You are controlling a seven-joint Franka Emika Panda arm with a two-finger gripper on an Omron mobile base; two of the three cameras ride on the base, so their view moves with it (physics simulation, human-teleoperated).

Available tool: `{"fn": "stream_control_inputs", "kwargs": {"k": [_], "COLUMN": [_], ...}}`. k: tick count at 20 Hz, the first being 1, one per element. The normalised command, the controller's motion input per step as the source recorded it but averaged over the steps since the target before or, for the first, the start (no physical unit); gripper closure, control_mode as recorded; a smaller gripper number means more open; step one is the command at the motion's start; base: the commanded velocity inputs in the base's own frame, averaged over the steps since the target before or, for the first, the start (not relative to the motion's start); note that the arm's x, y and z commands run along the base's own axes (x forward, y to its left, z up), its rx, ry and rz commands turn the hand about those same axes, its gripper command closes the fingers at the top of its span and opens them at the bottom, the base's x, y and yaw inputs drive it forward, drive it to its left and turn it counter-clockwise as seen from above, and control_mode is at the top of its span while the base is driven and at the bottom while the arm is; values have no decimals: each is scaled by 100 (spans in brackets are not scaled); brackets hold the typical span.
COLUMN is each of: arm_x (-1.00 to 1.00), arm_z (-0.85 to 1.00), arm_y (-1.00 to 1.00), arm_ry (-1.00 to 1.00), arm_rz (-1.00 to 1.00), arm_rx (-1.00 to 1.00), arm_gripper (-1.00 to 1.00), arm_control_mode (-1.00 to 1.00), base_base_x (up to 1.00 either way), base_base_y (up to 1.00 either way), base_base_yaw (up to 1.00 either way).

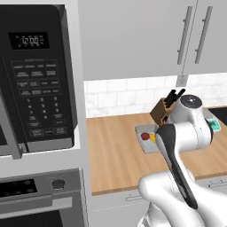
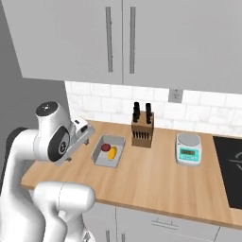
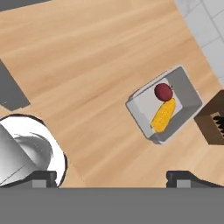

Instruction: Take the meat container that has the chicken drumstick and place it on the second highest rack of the freezer. Then take the vegetable container that has the corn and tomato and place it on the highest rack of the freezer.

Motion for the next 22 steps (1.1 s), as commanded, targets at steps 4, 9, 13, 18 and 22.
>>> {"fn": "stream_control_inputs", "kwargs": {"k": [4,9,13,18,22], "arm_x": [81,55,37,24,18], "arm_z": [-57,-50,-35,-33,-23], "arm_y": [-28,-11,-1,0,0], "arm_ry": [5,29,21,5,-2], "arm_rz": [4,3,5,2,0], "arm_rx": [-1,-1,0,-1,0], "arm_gripper": [-100,-100,-100,-100,-100], "arm_control_mode": [-100,-100,-100,-100,-100], "base_base_x": [0,0,0,0,0], "base_base_y": [0,0,0,0,0], "base_base_yaw": [0,0,0,0,0]}}
